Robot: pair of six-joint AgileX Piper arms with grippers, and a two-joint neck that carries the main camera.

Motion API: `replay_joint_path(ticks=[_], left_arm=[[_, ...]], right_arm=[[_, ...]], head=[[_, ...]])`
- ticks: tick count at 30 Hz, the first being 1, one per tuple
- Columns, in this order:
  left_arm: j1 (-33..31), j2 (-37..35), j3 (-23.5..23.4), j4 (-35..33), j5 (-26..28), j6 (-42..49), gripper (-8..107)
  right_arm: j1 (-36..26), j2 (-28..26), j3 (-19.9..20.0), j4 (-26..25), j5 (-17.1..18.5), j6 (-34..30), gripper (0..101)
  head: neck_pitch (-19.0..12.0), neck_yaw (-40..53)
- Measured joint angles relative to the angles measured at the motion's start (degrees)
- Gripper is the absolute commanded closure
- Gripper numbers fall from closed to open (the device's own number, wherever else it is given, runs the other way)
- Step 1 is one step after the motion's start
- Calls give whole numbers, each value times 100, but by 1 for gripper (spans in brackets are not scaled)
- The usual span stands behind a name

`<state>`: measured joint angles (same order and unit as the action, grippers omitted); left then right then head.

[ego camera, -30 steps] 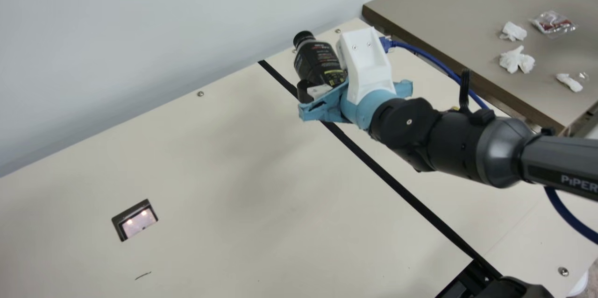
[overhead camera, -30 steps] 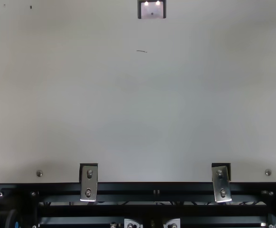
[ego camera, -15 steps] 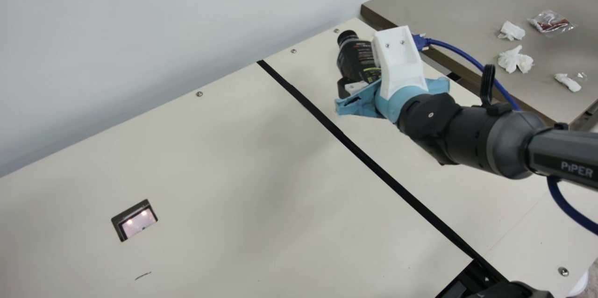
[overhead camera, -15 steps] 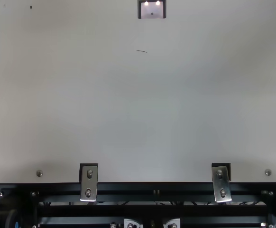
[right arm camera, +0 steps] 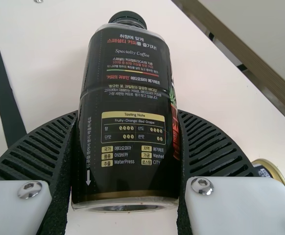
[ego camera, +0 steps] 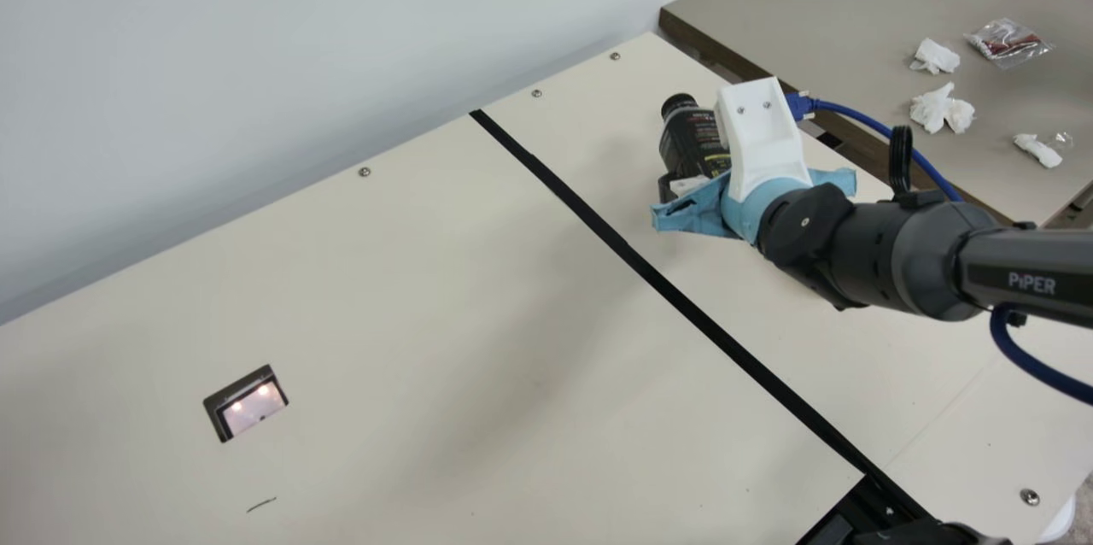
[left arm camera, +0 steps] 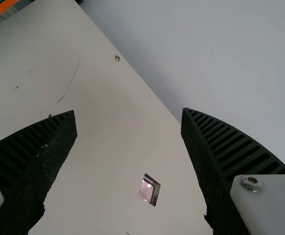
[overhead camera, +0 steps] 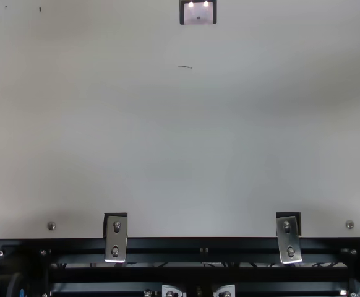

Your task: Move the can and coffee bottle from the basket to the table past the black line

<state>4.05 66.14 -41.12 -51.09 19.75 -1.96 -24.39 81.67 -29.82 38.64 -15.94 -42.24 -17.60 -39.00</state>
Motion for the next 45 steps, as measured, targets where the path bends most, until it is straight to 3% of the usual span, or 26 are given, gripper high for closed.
replay_joint_path(ticks=[11, 20, 22, 23, 24, 32, 39, 45], left_arm=[[0, 0, 0, 0, 0, 0, 9], [0, 0, 0, 0, 0, 0, 9], [0, 0, 0, 0, 0, 0, 9], [0, 0, 0, 0, 0, 0, 9], [0, 0, 0, 0, 0, 0, 9], [0, 0, 0, 0, 0, 0, 9], [0, 0, 0, 0, 0, 0, 9], [0, 0, 0, 0, 0, 0, 9]], right_arm=[[-170, 239, 134, -634, -105, 524, 101], [-185, 333, 183, -829, -200, 734, 101], [-185, 339, 183, -849, -208, 743, 62], [-185, 351, 183, -856, -208, 760, 17], [-185, 351, 183, -863, -202, 760, 0], [-207, 343, 218, -806, -203, 565, 0], [-98, -60, 81, -416, -306, -92, 0], [8, -557, -242, 263, 253, -877, 0]], head=[[0, 0], [0, 0], [0, 0], [0, 0], [0, 0], [29, -29], [0, -29], [0, 0]])
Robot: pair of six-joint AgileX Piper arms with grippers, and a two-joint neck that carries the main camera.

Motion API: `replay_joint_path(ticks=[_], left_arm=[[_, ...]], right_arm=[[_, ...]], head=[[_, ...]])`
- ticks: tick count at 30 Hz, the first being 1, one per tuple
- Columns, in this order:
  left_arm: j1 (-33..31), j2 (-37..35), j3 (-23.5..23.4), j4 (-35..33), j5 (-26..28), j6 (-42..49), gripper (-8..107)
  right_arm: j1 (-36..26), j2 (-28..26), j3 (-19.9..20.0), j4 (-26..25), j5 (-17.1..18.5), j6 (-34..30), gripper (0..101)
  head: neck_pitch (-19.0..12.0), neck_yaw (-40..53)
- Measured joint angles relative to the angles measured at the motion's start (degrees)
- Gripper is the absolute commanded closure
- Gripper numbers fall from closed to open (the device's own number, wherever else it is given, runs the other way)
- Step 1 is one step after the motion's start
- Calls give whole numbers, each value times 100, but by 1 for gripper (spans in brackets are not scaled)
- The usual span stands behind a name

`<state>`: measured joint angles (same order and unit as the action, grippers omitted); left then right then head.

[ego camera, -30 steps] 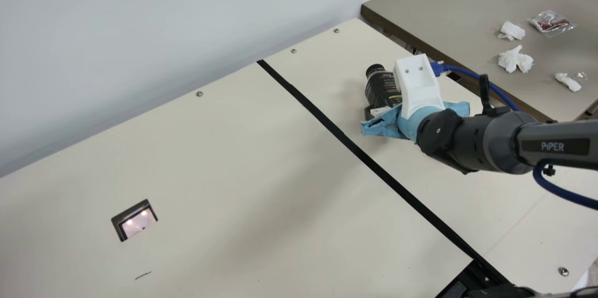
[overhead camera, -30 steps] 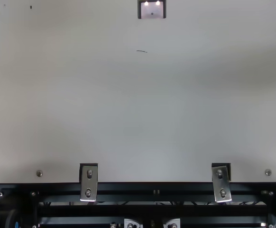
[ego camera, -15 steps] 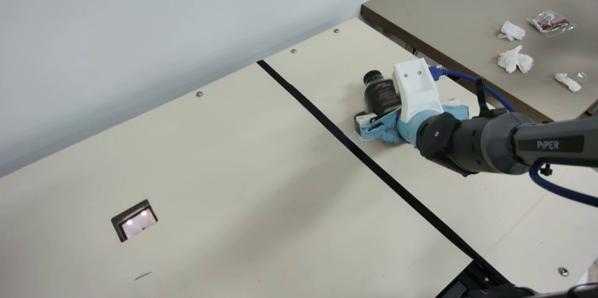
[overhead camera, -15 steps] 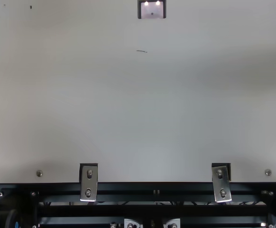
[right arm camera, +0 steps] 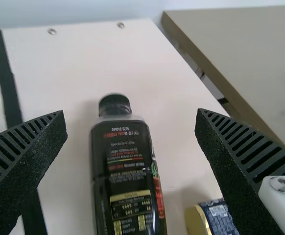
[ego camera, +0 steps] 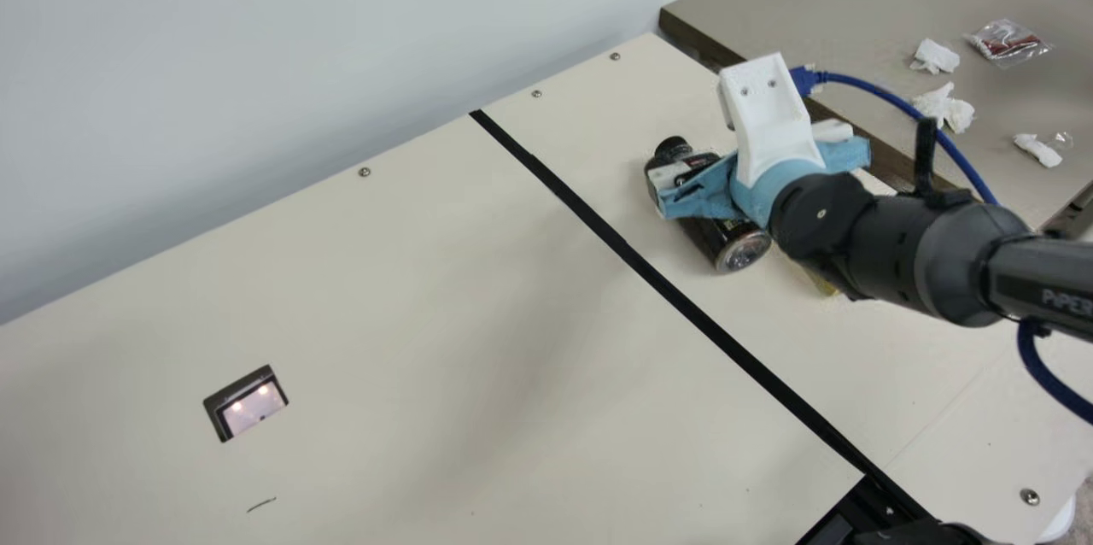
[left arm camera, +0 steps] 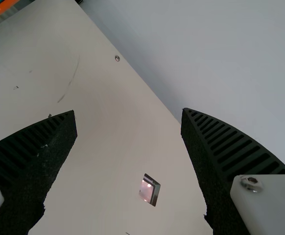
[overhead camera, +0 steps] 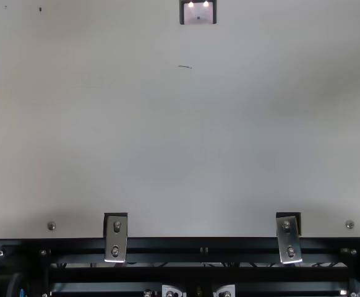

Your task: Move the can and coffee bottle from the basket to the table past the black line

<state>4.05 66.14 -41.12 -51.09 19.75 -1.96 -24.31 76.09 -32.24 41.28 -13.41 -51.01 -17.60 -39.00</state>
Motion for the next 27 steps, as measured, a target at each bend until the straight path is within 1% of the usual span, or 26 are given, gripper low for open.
replay_joint_path(ticks=[3, 4, 8, 10, 12, 16, 17, 20, 23, 25, 27], left_arm=[[0, 0, 0, 0, 0, 0, 9], [0, 0, 0, 0, 0, 0, 9], [0, 0, 0, 0, 0, 0, 9], [0, 0, 0, 0, 0, 0, 9], [0, 0, 0, 0, 0, 0, 9], [0, 0, 0, 0, 0, 0, 9], [0, 0, 0, 0, 0, 0, 9], [0, 0, 0, 0, 0, 0, 9], [0, 0, 0, 0, 0, 0, 9], [0, 0, 0, 0, 0, 0, 9], [0, 0, 0, 0, 0, 0, 9]], right_arm=[[0, -184, -141, 351, 333, -374, 0], [0, -250, -205, 517, 488, -509, 0], [-28, -419, -284, 894, 1058, -809, 0], [-28, -498, -307, 921, 1310, -816, 0], [-33, -595, -336, 826, 1611, -676, 0], [-94, -894, -505, 233, 2213, -74, 0], [-98, -975, -561, 65, 2361, 135, 0], [-31, -1324, -832, -631, 2984, 827, 0], [186, -1655, -1173, -1323, 3628, 1611, 0], [414, -1850, -1417, -1754, 4020, 2190, 0], [700, -1999, -1624, -2114, 4387, 2657, 0]], head=[[0, 0], [0, 0], [0, 0], [0, 0], [0, 0], [0, 29], [-59, 88], [-59, 440], [-117, 850], [-264, 1085], [-264, 1349]])
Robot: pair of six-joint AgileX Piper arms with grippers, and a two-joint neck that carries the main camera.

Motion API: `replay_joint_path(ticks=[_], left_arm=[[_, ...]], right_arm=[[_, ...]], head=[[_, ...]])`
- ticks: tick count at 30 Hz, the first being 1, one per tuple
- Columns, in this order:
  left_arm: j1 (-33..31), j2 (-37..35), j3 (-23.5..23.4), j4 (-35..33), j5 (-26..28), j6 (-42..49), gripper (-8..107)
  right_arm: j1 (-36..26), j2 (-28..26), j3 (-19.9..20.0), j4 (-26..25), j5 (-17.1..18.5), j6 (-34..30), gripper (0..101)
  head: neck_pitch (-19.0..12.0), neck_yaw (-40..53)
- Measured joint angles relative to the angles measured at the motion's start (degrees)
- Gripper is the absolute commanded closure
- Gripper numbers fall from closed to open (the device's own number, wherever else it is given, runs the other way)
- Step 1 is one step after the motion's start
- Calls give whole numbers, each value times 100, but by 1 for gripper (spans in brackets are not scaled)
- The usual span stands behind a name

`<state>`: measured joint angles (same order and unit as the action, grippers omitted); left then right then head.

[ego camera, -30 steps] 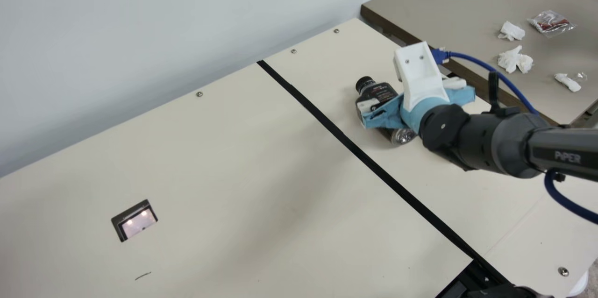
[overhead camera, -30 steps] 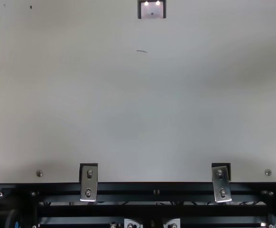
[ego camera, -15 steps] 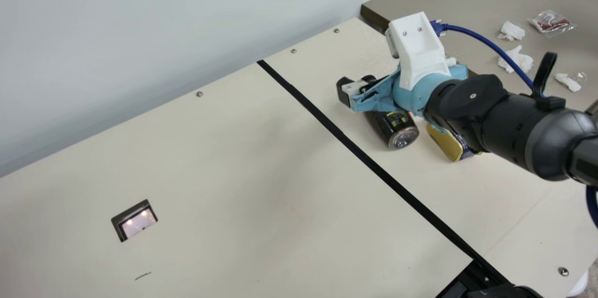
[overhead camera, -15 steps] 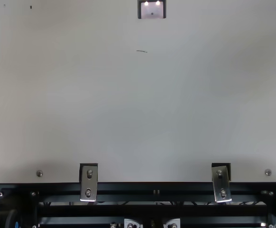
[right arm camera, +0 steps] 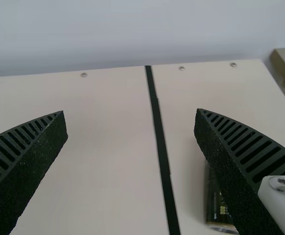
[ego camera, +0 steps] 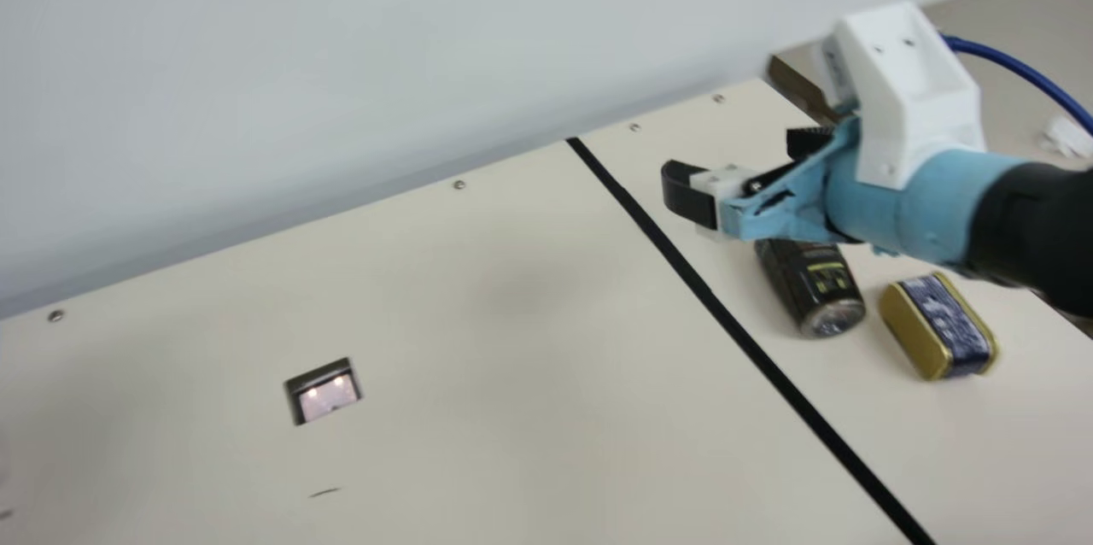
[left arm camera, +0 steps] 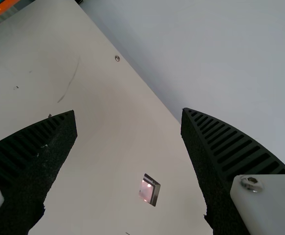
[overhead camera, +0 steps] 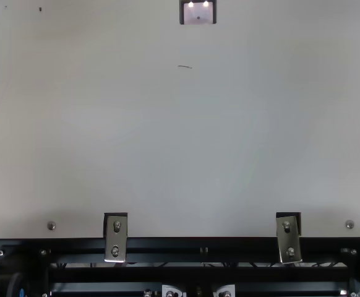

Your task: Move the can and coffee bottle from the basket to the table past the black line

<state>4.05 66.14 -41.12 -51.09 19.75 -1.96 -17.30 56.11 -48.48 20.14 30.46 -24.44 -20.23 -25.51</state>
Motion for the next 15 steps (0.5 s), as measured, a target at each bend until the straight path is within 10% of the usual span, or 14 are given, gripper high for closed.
replay_joint_path(ticks=[6, 15], left_arm=[[0, 0, 0, 0, 0, 0, 9], [0, 0, 0, 0, 0, 0, 9]], right_arm=[[903, -297, -407, -995, 769, 1373, 0], [1049, -305, -401, -1229, 885, 1805, 0]], head=[[0, 29], [0, 29]])
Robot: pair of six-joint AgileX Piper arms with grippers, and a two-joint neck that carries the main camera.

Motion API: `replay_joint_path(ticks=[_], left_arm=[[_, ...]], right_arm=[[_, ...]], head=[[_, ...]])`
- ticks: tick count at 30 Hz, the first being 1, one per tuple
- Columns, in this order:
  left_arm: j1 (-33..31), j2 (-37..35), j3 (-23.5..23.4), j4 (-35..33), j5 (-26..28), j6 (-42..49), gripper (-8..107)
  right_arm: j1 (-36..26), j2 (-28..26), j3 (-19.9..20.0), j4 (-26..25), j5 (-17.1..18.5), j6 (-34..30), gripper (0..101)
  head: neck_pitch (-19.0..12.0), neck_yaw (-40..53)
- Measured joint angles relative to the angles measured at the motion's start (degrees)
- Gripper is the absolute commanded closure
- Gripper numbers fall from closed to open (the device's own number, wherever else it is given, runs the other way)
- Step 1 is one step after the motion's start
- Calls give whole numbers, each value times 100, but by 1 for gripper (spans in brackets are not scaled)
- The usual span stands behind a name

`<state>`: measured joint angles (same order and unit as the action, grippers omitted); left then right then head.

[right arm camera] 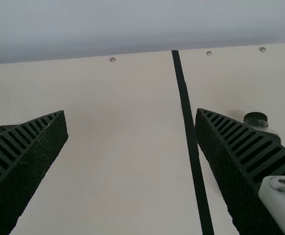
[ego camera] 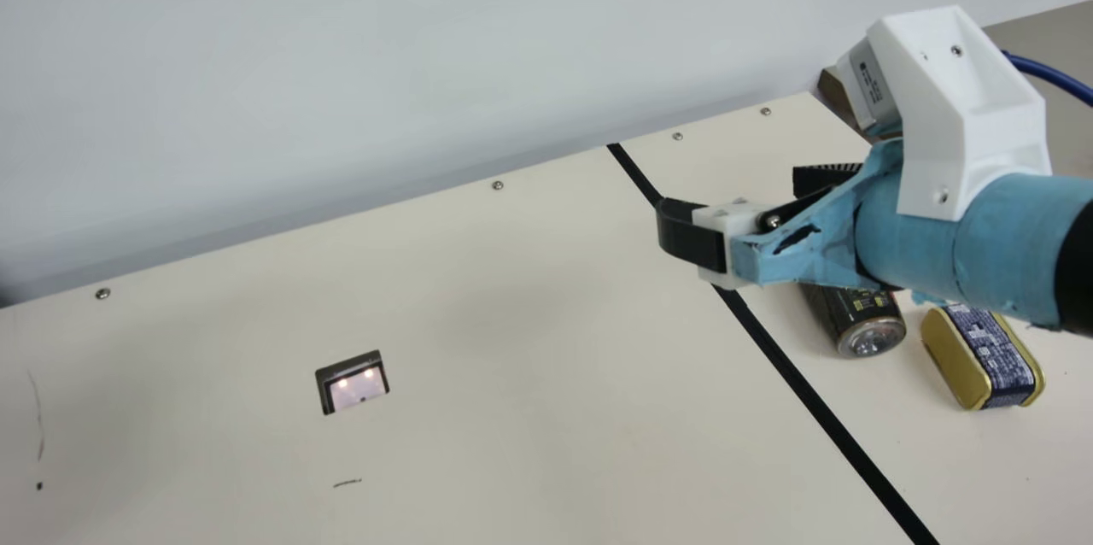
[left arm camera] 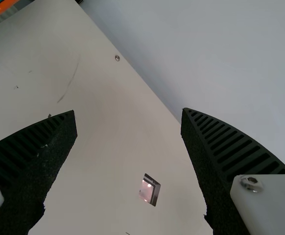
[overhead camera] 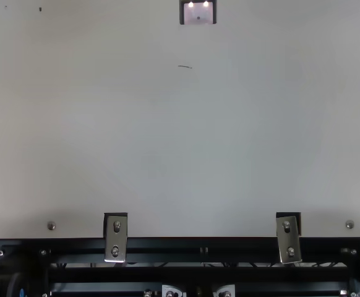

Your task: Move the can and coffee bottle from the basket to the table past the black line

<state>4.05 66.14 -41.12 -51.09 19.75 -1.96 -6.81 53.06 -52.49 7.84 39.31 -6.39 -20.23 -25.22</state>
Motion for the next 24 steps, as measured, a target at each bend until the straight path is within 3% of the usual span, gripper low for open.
replay_joint_path(ticks=[7, 15, 20, 24], left_arm=[[-151, -149, 76, 396, -316, -106, 9], [-319, -731, 624, 1592, -878, -494, 9], [-152, -1392, 1043, 2433, -645, -803, 9], [-75, -2097, 1276, 3084, -162, -1148, 9]], right_arm=[[32, -38, 19, -16, -1, 6, 0], [94, -476, 181, -21, 169, 7, 0], [143, -1015, 342, 116, 508, -92, 0], [193, -1494, 489, 174, 833, -116, 0]], head=[[0, 0], [0, 0], [59, 0], [0, 0]])
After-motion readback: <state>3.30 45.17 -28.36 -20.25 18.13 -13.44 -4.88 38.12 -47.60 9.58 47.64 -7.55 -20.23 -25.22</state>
